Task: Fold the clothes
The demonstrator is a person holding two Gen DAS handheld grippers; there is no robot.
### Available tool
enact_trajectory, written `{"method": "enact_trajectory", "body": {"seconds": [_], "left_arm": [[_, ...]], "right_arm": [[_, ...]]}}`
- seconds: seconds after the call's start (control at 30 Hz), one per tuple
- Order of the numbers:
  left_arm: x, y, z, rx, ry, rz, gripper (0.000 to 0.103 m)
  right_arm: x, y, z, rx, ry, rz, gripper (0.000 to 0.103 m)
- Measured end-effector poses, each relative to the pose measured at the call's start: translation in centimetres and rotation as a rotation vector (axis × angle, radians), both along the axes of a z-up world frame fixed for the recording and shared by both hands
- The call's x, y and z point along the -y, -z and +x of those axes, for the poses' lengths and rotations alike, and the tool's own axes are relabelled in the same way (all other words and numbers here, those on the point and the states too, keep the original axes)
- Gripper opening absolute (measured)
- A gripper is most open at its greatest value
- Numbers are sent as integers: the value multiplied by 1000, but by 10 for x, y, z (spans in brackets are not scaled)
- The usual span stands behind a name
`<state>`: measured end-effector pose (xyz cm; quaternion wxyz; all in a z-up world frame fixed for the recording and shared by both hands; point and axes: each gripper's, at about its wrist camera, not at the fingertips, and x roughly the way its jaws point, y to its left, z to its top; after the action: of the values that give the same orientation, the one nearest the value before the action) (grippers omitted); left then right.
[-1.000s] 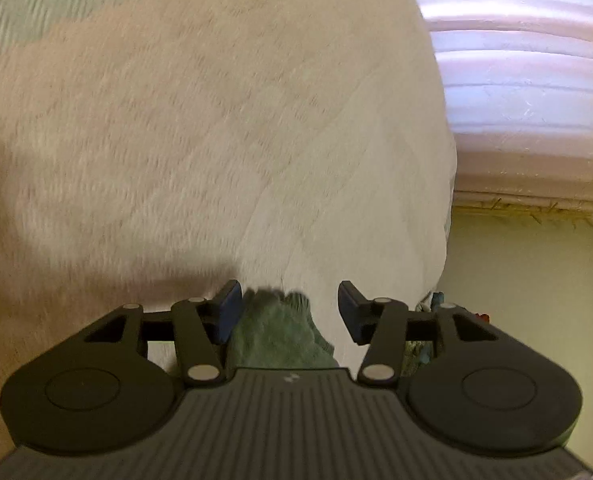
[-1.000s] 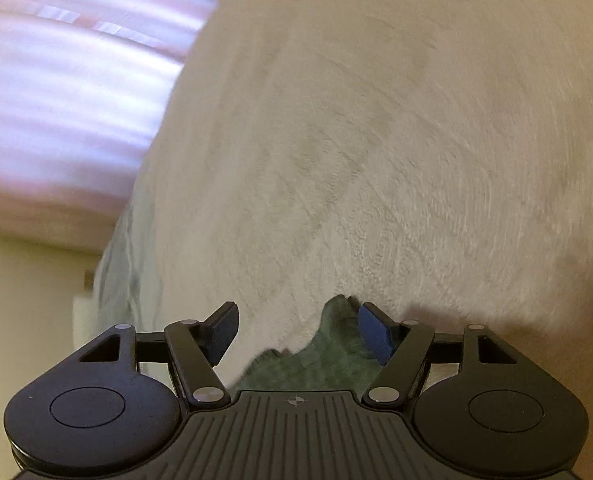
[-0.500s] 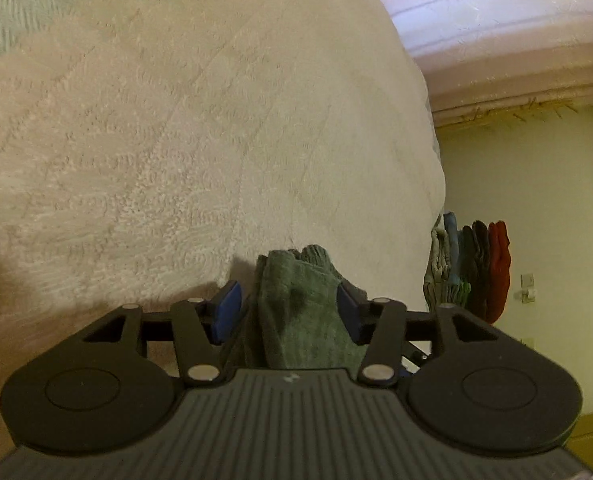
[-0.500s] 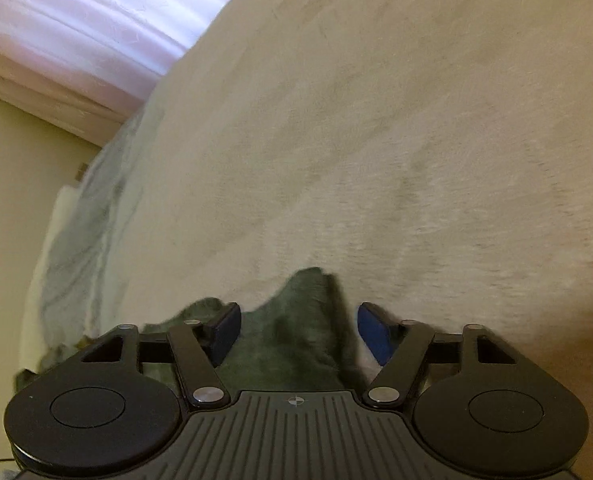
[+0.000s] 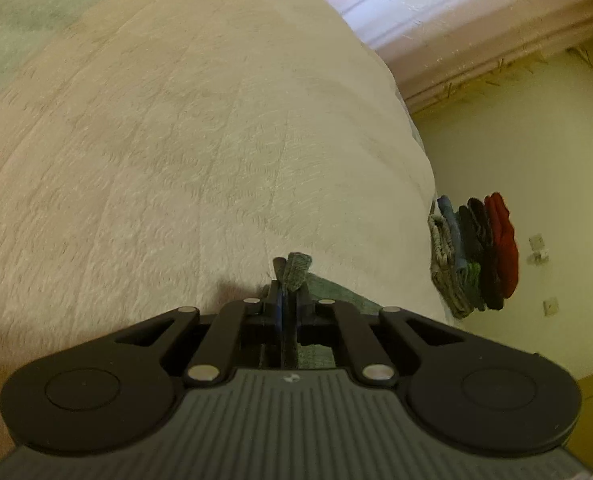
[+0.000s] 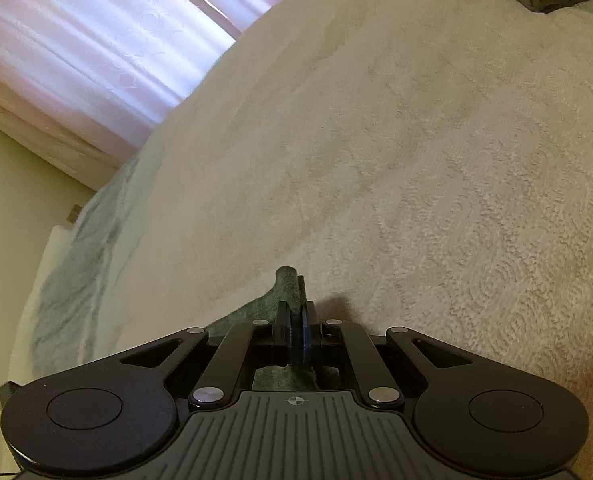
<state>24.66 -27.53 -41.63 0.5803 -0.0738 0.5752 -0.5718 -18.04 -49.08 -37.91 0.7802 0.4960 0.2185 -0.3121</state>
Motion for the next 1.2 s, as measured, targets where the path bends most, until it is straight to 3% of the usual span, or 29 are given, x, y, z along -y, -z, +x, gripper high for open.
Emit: {"method": "enact_trajectory", "body": {"seconds": [0.23, 0.3, 0.37, 0.4, 0.5, 0.6, 0.63, 0.67, 0.8, 0.83, 0.87, 0.9, 1.0, 1.07, 1.2], "left_arm": [[13, 12, -9, 105, 44, 52, 4], [15, 15, -14, 153, 62, 76, 8], [15, 13, -17, 195, 50, 96, 19], [13, 11, -17, 206, 32, 102, 22], [4, -4, -16, 218, -21, 115, 25], [-8, -29, -23, 263, 10, 65, 21], [-10, -36, -28, 276, 42, 45, 11], [-10, -41, -37, 289, 96, 27, 9], [7, -35, -71, 402, 268, 19, 9], [14, -28, -75, 438, 276, 27, 10], [21, -18, -74, 466, 271, 39, 10], [26, -9, -72, 484, 264, 57, 5], [31, -1, -61, 494, 216, 68, 3], [21, -11, -58, 512, 173, 67, 5], [-17, -41, -61, 513, 125, 74, 5]], "right_arm": [[-7, 9, 14, -149, 10, -15, 4], [-8, 6, 19, -182, 12, -8, 25], [-16, -7, 24, -232, 44, -66, 69], [-21, -15, 26, -260, 58, -110, 73], [-41, -38, 36, -350, 46, -244, 72], [-62, -43, 53, -309, -73, -274, 72], [-68, -41, 62, -301, -124, -279, 72], [-74, -38, 71, -296, -173, -285, 72], [-73, -7, 95, -380, -210, -284, 67], [-70, -4, 90, -381, -180, -268, 58], [-66, -2, 85, -382, -150, -252, 46], [-62, 1, 81, -383, -121, -236, 44], [-63, -9, 71, -407, -79, -243, 44], [-76, -21, 65, -435, -92, -287, 44], [-123, -36, 68, -383, -184, -321, 44]]}}
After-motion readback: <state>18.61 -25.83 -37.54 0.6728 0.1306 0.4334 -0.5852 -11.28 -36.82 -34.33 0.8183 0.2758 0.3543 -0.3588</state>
